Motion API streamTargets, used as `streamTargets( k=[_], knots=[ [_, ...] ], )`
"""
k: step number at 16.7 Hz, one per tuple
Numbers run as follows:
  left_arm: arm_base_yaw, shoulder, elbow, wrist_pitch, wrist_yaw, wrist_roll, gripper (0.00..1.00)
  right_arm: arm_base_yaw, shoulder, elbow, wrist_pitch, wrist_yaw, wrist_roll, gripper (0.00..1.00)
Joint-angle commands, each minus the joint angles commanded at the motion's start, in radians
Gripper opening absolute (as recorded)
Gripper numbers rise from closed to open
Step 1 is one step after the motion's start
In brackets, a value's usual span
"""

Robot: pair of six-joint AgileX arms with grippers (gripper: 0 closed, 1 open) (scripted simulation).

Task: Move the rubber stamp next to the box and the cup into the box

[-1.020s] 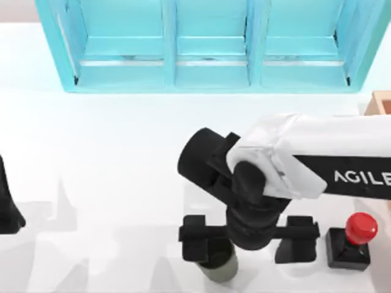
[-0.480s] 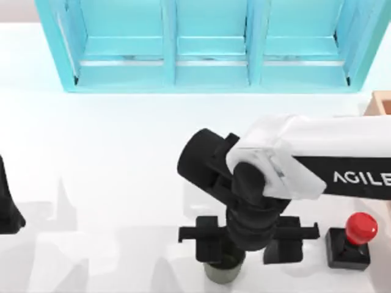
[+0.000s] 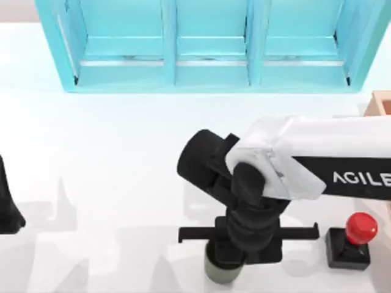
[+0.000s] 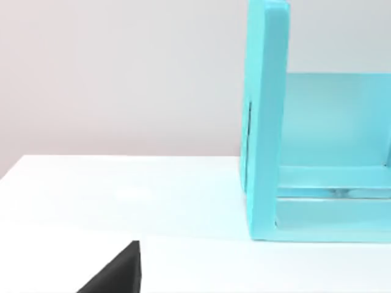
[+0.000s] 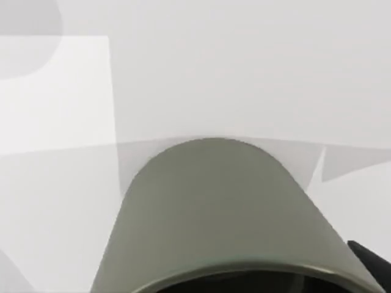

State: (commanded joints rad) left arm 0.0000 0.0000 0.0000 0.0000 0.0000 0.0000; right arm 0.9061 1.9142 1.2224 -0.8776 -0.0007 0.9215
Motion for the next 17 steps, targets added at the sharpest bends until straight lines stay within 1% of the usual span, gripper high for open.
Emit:
streamTargets(
  k=[9,12,17],
  knots=[
    [0.0,0.0,0.0,0.0,0.0,0.0,1.0,-0.01,-0.018,-0.001,-0.016,0.0,-0.013,0.0],
    [0.0,0.0,0.0,0.0,0.0,0.0,1.0,-0.064,-0.111,-0.007,-0.102,0.0,-0.074,0.0],
    [0.0,0.0,0.0,0.0,0.0,0.0,1.0,-0.194,-0.326,-0.022,-0.302,-0.001,-0.199,0.0]
  ],
)
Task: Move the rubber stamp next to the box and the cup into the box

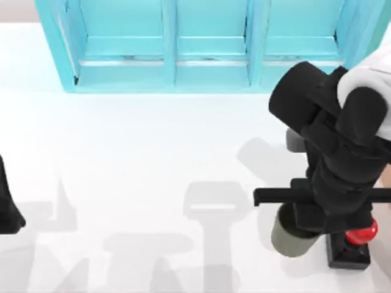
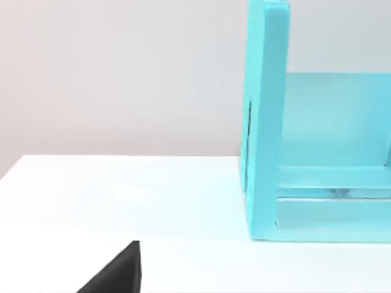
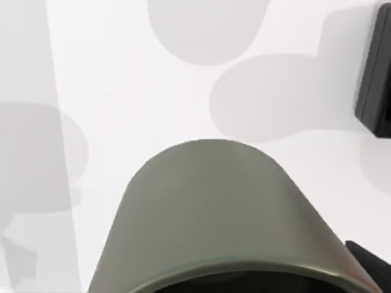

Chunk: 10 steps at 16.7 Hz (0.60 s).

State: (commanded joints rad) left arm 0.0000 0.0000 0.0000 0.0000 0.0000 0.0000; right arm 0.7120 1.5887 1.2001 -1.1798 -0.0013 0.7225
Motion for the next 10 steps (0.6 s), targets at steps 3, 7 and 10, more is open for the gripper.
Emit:
streamTargets(
  k=[3,7,10],
  knots=[
    [0.0,0.0,0.0,0.0,0.0,0.0,1.0,-0.036,-0.049,-0.001,-0.048,-0.001,-0.035,0.0],
    [0.0,0.0,0.0,0.0,0.0,0.0,1.0,-0.032,-0.046,0.003,-0.046,0.0,-0.034,0.0],
    [0.0,0.0,0.0,0.0,0.0,0.0,1.0,-0.088,-0.05,0.037,-0.041,-0.006,-0.089,0.0]
  ],
)
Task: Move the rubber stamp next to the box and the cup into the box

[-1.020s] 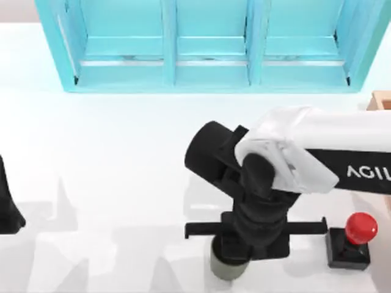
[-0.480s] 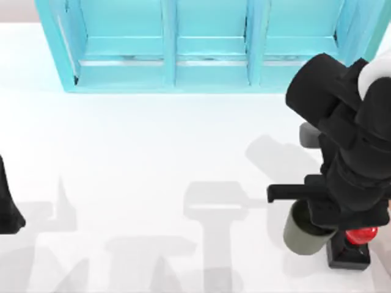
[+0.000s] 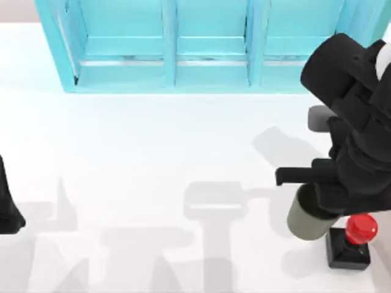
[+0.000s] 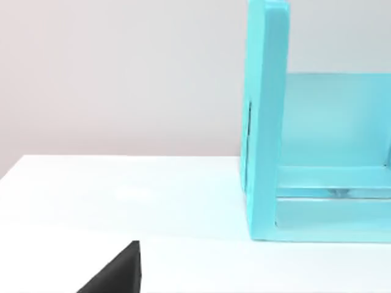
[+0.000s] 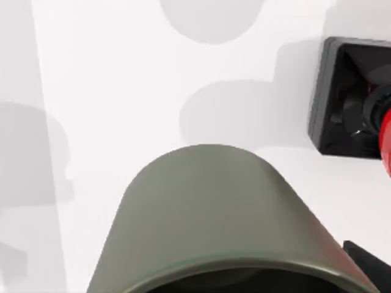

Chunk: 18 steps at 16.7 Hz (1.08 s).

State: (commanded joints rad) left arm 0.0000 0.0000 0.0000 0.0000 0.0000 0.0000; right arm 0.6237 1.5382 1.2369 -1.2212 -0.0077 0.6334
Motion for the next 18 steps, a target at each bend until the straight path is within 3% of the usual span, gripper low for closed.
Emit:
streamTargets(
  k=[4,12,15,18],
  knots=[
    [0.0,0.0,0.0,0.0,0.0,0.0,1.0,-0.214,-0.002,-0.004,-0.004,-0.001,-0.215,0.0],
    [0.0,0.0,0.0,0.0,0.0,0.0,1.0,-0.922,-0.014,-0.092,-0.018,0.068,-0.923,0.0],
    [0.0,0.0,0.0,0.0,0.0,0.0,1.0,-1.075,-0.056,-0.135,0.021,0.066,-1.078,0.0],
    [0.0,0.0,0.0,0.0,0.0,0.0,1.0,-1.135,-0.1,-0.16,0.056,0.048,-1.138,0.0]
  ],
)
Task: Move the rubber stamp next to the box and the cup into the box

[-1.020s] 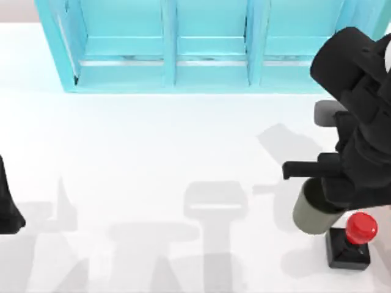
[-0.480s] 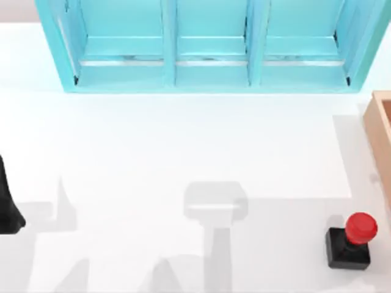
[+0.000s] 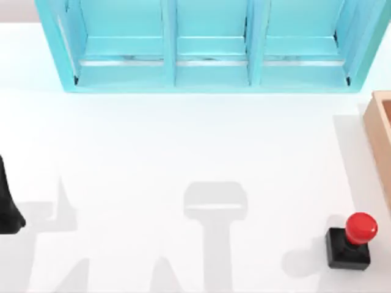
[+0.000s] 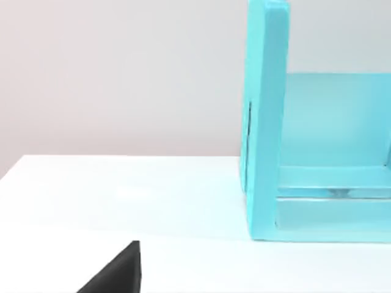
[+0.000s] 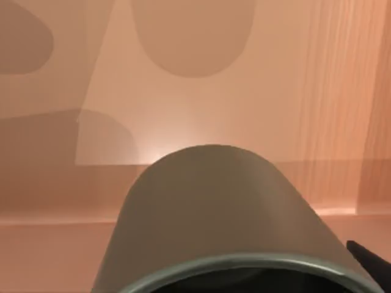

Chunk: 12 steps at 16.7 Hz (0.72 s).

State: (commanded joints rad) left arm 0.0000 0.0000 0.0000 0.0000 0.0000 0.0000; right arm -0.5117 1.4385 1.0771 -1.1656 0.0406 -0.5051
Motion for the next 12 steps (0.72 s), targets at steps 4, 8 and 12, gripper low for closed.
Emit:
streamTargets(
  k=[4,8,12],
  knots=[
    [0.0,0.0,0.0,0.0,0.0,0.0,1.0,0.003,0.003,0.003,-0.002,0.002,0.001,0.0],
    [0.0,0.0,0.0,0.0,0.0,0.0,1.0,0.008,0.009,-0.037,0.047,-0.001,0.007,0.0],
    [0.0,0.0,0.0,0.0,0.0,0.0,1.0,0.014,0.024,-0.09,0.116,-0.001,0.014,0.0]
  ],
)
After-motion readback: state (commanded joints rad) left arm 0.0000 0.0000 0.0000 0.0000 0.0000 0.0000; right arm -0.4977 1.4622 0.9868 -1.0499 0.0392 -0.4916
